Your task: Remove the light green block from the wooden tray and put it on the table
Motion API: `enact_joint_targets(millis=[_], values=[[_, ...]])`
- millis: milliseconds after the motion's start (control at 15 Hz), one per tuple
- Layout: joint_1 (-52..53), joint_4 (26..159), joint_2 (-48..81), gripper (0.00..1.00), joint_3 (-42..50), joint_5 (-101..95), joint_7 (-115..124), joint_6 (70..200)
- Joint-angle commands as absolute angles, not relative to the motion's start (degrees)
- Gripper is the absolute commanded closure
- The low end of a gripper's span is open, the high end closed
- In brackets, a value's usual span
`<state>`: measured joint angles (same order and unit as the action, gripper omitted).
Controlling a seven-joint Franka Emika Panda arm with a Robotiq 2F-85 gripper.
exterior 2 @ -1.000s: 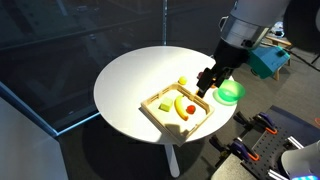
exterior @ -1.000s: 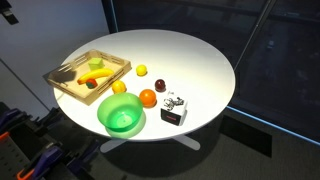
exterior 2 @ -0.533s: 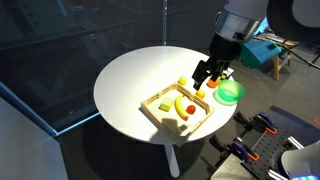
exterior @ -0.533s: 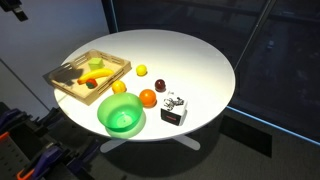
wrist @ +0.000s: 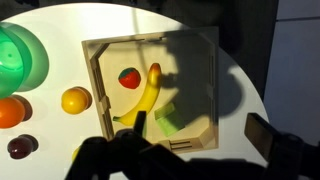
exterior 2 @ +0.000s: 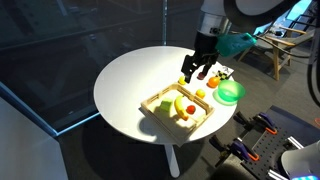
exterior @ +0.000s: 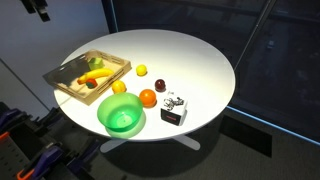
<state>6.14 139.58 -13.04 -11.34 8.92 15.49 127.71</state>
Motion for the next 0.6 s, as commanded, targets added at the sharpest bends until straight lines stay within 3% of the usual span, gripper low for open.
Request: enact_joint_targets(millis=[0, 533], values=[[6.1, 132.3, -5.1, 0.00, -10.4, 4.9, 13.3, 125.4], [6.9, 124.9, 4.8, 0.00, -9.3, -4.7, 7.0, 125.7]])
